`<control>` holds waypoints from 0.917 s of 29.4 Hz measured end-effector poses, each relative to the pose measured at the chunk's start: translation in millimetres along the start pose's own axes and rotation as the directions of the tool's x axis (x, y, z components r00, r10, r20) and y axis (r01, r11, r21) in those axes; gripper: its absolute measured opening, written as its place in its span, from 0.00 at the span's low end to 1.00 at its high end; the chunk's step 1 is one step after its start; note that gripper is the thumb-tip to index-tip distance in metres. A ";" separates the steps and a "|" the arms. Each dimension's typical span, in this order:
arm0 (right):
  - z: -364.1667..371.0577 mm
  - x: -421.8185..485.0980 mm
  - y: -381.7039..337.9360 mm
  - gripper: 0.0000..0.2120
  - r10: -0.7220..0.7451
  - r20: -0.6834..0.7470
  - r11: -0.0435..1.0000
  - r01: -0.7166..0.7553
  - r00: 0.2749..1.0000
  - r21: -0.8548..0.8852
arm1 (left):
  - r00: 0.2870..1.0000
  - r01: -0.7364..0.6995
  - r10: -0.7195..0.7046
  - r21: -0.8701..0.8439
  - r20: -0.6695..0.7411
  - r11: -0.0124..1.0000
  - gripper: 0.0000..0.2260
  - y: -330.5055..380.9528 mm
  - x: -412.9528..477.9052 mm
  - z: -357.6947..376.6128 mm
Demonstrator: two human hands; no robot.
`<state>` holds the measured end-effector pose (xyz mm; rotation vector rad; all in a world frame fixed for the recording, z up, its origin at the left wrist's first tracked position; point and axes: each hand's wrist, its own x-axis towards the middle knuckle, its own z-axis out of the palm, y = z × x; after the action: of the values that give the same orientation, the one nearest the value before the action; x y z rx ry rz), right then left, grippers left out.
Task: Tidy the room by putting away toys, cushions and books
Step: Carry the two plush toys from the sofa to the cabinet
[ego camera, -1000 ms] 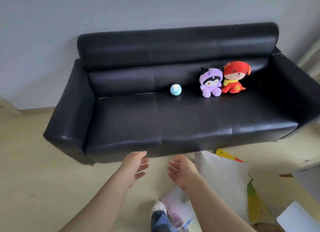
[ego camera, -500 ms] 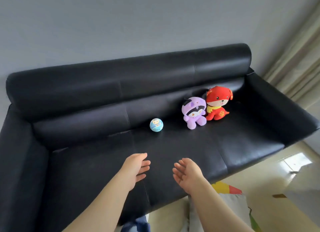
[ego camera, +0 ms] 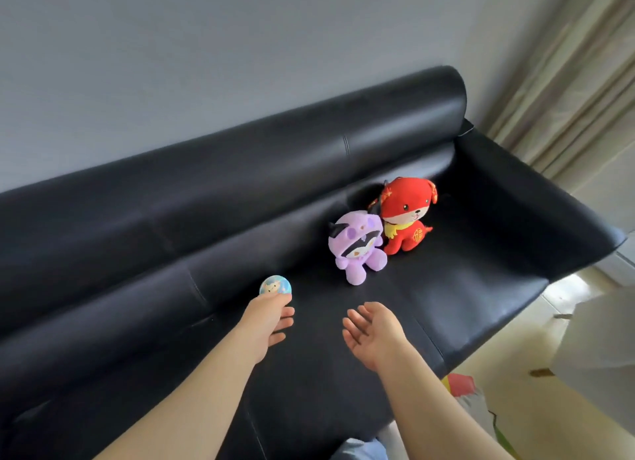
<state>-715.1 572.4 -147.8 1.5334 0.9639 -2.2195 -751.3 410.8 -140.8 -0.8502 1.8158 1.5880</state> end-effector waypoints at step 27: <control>76.8 278.0 -320.9 0.39 -0.412 0.448 -0.279 0.358 0.793 -0.891 | 0.991 -0.070 0.132 0.734 -0.026 0.676 0.15 152.9 263.9 218.9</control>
<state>-1063.1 798.6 -265.9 0.3436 2.5873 -0.6947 -1033.7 617.8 -276.3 -0.4226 2.3203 0.7220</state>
